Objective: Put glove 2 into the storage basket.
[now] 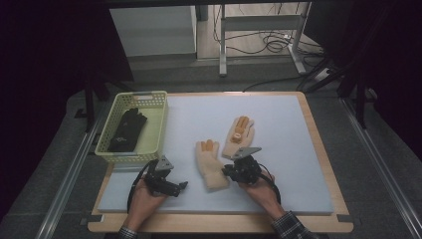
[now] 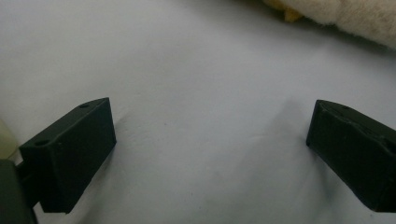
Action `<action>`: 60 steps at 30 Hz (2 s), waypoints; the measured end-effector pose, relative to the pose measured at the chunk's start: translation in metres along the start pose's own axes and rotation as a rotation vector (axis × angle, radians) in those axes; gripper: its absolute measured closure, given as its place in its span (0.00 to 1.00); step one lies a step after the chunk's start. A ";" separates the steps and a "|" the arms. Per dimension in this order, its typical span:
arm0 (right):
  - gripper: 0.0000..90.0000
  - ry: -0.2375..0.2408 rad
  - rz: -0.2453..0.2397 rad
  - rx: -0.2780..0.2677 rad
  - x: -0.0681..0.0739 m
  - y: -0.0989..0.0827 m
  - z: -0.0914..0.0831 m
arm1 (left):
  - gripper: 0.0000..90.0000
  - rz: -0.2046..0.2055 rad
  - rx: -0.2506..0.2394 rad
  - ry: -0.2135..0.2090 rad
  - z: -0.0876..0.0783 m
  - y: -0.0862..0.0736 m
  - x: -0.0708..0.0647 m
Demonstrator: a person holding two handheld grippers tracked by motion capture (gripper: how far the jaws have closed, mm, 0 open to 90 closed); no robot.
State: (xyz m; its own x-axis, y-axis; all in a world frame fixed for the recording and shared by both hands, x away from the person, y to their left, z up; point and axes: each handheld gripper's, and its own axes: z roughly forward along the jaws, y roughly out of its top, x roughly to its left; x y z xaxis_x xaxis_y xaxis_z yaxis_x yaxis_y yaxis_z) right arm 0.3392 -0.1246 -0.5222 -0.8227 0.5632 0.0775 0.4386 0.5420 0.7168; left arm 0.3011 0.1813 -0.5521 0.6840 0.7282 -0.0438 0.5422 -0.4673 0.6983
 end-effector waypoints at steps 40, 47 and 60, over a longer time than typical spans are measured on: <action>0.91 -0.148 -0.073 -0.074 0.013 0.049 -0.010 | 0.02 0.000 -0.001 0.001 0.000 0.000 0.000; 0.84 -0.140 0.001 -0.047 -0.010 0.036 -0.012 | 0.02 0.002 0.001 0.000 0.000 0.000 0.000; 0.96 -0.128 0.006 0.013 -0.007 0.025 0.024 | 0.02 0.000 0.000 -0.001 0.000 0.000 0.000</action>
State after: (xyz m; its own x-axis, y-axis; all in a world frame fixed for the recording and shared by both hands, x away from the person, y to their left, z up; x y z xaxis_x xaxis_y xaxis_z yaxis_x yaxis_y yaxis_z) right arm 0.3643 -0.1000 -0.5217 -0.7676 0.6409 -0.0077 0.4488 0.5460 0.7074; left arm 0.3012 0.1813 -0.5522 0.6842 0.7279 -0.0445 0.5425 -0.4673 0.6981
